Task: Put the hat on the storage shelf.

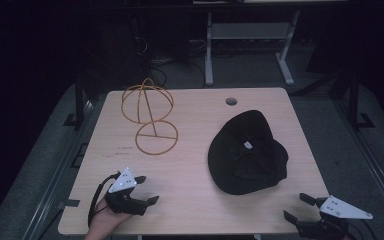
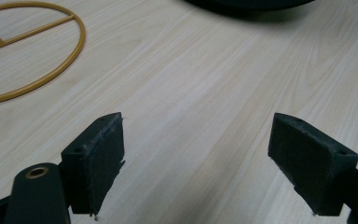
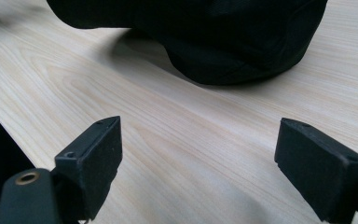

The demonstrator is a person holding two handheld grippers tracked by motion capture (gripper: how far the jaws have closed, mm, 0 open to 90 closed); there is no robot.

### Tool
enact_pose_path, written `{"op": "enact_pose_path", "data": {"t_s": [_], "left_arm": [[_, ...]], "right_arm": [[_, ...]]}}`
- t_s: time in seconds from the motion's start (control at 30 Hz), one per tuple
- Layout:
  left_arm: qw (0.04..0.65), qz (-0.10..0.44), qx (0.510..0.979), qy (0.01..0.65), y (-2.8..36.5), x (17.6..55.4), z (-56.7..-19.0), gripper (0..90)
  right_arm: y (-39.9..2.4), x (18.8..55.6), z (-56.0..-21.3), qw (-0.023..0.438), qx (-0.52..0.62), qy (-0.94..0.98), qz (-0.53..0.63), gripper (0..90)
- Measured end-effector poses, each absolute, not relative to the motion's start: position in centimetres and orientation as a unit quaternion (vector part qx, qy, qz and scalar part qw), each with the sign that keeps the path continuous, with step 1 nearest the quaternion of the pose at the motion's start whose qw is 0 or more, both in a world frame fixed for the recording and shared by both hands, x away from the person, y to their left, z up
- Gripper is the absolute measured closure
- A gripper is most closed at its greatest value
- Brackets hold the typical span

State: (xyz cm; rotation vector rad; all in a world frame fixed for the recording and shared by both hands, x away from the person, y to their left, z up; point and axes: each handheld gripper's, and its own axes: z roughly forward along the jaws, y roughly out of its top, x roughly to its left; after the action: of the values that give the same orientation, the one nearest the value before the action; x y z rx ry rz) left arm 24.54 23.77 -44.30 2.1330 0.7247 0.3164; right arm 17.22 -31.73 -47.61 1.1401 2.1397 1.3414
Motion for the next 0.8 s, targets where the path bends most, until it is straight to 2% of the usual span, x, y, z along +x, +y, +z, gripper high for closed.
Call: {"op": "enact_pose_path", "data": {"t_s": [0.37, 0.8], "left_arm": [[0.426, 0.120, 0.854, 0.275, 22.4, 24.3, -43.8, 17.7], [0.428, 0.098, 0.868, 0.232, 18.6, 24.6, -42.5, 17.6]], "right_arm": [[-31.7, 17.2, -47.4, 0.187, 0.401, 0.758, 0.479, 14.3], [-32.0, 17.0, -47.3, 0.189, 0.407, 0.753, 0.482, 14.3]]}}
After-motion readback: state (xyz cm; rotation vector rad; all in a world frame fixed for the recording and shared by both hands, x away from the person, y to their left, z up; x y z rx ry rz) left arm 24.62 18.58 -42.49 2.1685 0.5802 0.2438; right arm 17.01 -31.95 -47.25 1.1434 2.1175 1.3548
